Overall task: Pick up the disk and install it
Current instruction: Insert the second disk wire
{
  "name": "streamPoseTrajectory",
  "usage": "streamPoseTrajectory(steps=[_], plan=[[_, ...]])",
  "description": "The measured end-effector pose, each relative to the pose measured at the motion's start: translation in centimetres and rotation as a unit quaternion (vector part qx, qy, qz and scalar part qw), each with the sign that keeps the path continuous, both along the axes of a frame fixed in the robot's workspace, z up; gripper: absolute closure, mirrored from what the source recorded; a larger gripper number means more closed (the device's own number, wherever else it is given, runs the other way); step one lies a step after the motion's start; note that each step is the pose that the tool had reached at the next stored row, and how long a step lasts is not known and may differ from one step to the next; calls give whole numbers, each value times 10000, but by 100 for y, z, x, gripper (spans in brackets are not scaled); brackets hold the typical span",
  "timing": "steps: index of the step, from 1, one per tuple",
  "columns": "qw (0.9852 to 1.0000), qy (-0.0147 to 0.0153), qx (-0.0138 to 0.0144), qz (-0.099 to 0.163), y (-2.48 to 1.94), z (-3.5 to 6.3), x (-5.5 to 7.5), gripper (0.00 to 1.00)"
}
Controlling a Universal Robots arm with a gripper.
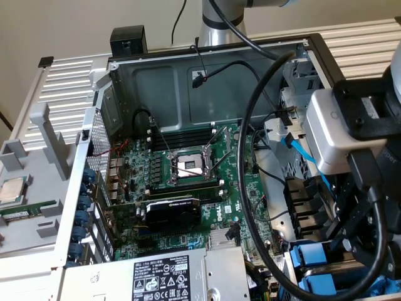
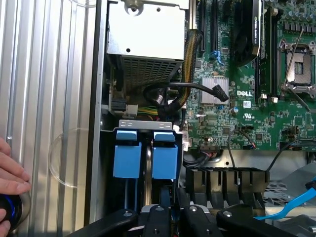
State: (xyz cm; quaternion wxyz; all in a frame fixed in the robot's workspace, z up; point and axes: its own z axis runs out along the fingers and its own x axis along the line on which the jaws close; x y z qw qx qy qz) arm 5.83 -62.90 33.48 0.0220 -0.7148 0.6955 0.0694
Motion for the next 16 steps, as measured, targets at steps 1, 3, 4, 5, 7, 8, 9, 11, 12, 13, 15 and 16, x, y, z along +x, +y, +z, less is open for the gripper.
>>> streamPoseTrajectory(steps=[1, 3, 4, 5, 7, 8, 9, 11, 12, 13, 15, 16], plan=[[10000, 0, 0, 0, 0, 0, 0, 84], [10000, 0, 0, 0, 0, 0, 0, 84], [10000, 0, 0, 0, 0, 0, 0, 84], [10000, 0, 0, 0, 0, 0, 0, 84], [10000, 0, 0, 0, 0, 0, 0, 84], [10000, 0, 1, 0, 0, 0, 0, 84], [10000, -1, 1, 0, 0, -1, 1, 82], [10000, 0, 2, 0, 0, -2, 0, 76], [10000, 0, 2, 0, 0, -2, 0, 76], [10000, 0, 2, 0, 0, -1, 0, 69], [10000, 0, 1, 0, 0, -1, 0, 69], [10000, 0, 0, 0, 0, 0, 0, 69]])
